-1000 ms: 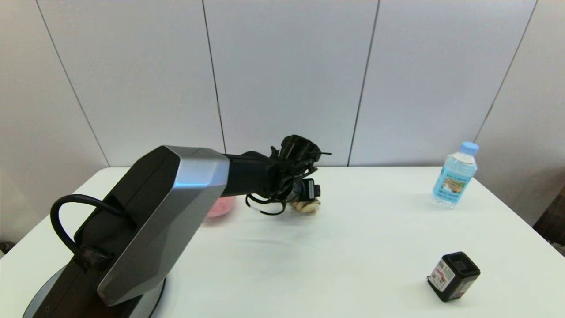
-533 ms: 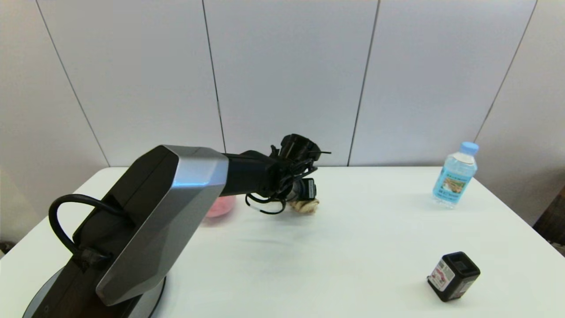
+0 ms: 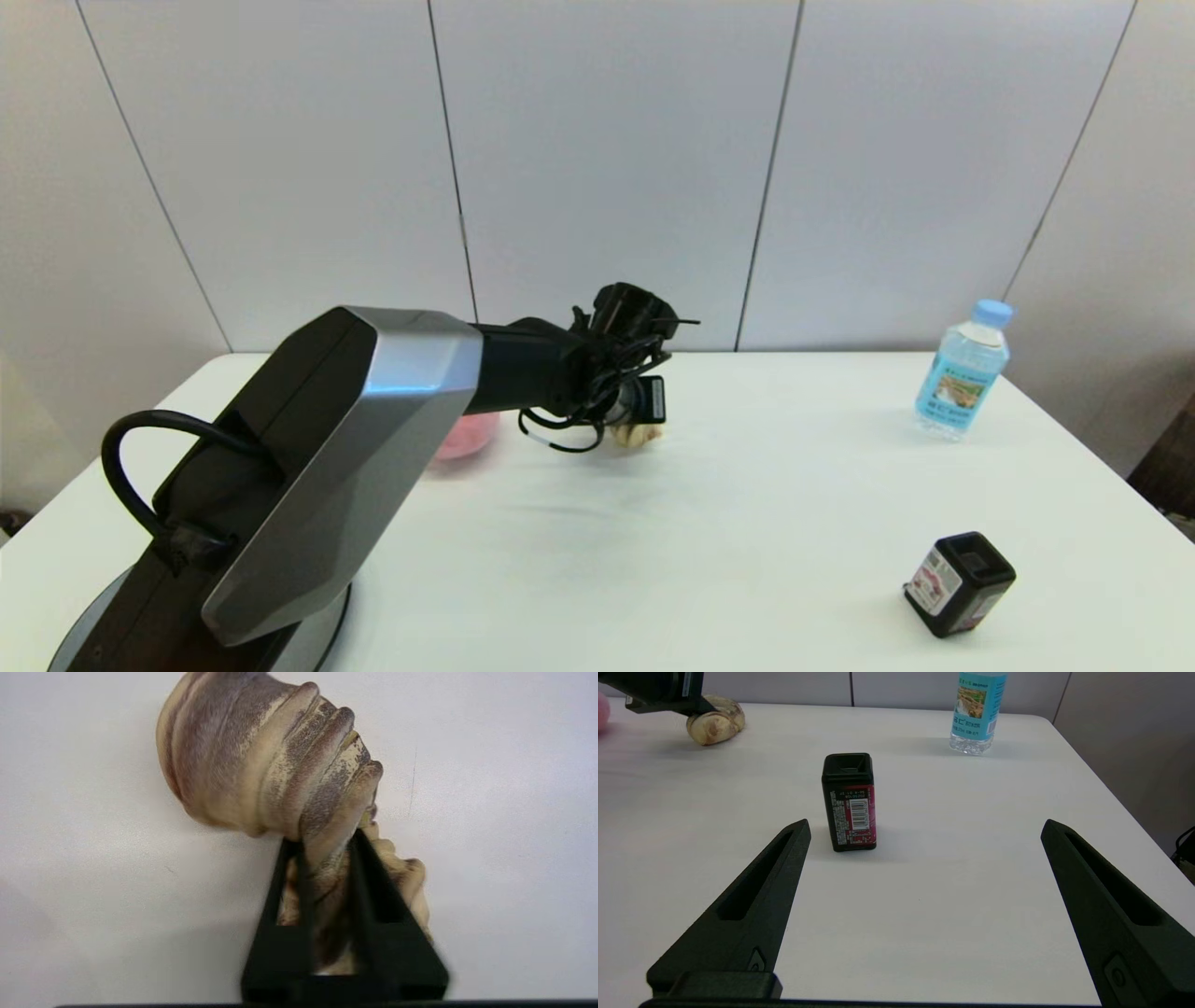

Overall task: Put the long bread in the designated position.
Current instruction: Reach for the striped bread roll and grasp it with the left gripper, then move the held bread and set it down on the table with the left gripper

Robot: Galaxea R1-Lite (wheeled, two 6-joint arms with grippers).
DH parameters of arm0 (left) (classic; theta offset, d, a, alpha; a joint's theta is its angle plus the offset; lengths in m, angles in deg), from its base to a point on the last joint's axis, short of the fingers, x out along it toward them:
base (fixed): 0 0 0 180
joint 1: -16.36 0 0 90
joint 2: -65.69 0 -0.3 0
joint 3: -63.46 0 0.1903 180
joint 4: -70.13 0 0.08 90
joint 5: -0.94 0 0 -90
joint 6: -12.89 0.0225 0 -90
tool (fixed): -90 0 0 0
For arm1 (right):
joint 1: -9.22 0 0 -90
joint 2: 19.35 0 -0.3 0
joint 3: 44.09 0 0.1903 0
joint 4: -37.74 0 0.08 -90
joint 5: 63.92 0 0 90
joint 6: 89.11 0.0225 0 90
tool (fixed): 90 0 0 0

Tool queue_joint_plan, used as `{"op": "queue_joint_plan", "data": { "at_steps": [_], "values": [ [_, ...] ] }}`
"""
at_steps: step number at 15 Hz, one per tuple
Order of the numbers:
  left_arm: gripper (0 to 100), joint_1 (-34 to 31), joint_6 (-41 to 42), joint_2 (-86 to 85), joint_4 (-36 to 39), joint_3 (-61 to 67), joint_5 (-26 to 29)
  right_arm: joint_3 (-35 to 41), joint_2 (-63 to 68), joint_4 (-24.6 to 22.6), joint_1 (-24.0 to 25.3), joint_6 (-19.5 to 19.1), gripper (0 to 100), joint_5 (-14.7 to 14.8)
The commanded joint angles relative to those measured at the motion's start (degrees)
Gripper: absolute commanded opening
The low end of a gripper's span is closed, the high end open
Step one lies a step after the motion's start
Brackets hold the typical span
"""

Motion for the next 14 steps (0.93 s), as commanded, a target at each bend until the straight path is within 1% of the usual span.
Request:
{"op": "queue_joint_plan", "data": {
  "at_steps": [1,4,8,14],
  "values": [
    [0,-0.43,-0.12,-1.19,-0.3,0.0,0.0,0.01,0.07,0.0,0.02,-0.01,100,-0.03],
    [0,-2.36,3.92,-3.39,-0.65,0.0,0.0,0.01,0.07,0.0,0.02,-0.01,100,-0.12],
    [0,-8.08,16.75,-11.12,-2.23,0.09,0.18,0.01,0.07,0.0,0.02,-0.01,100,-0.03],
    [0,-13.09,20.0,-23.52,-13.31,0.79,0.09,0.01,0.07,0.0,0.02,-0.01,100,-0.03]
  ]
}}
